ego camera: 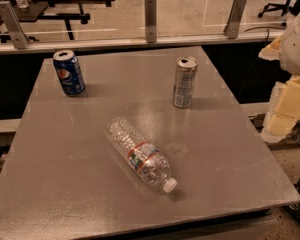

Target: Move water bottle near pepsi can

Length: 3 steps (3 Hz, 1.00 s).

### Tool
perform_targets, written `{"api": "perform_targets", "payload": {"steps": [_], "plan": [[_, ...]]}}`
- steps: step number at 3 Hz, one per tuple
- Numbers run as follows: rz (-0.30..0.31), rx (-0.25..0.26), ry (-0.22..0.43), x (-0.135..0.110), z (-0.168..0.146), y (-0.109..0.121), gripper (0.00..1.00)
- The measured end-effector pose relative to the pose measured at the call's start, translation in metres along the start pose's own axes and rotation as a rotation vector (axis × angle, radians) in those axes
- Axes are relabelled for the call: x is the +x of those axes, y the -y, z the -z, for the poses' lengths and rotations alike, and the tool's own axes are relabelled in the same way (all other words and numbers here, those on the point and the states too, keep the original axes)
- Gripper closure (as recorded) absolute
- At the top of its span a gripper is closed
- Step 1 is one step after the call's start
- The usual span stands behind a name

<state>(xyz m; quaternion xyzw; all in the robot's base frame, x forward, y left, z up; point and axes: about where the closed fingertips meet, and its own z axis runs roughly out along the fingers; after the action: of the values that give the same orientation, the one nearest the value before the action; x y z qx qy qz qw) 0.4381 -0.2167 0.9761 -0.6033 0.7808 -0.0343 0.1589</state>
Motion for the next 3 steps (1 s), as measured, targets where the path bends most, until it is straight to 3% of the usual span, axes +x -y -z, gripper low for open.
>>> {"api": "perform_targets", "payload": {"steps": [2,3], "plan": [[0.015,-0.018,0.007,-0.012,-0.001,0.001,0.0],[0.025,-0.036,-0.024,-0.049,-0.009,-0.007,0.0]]}}
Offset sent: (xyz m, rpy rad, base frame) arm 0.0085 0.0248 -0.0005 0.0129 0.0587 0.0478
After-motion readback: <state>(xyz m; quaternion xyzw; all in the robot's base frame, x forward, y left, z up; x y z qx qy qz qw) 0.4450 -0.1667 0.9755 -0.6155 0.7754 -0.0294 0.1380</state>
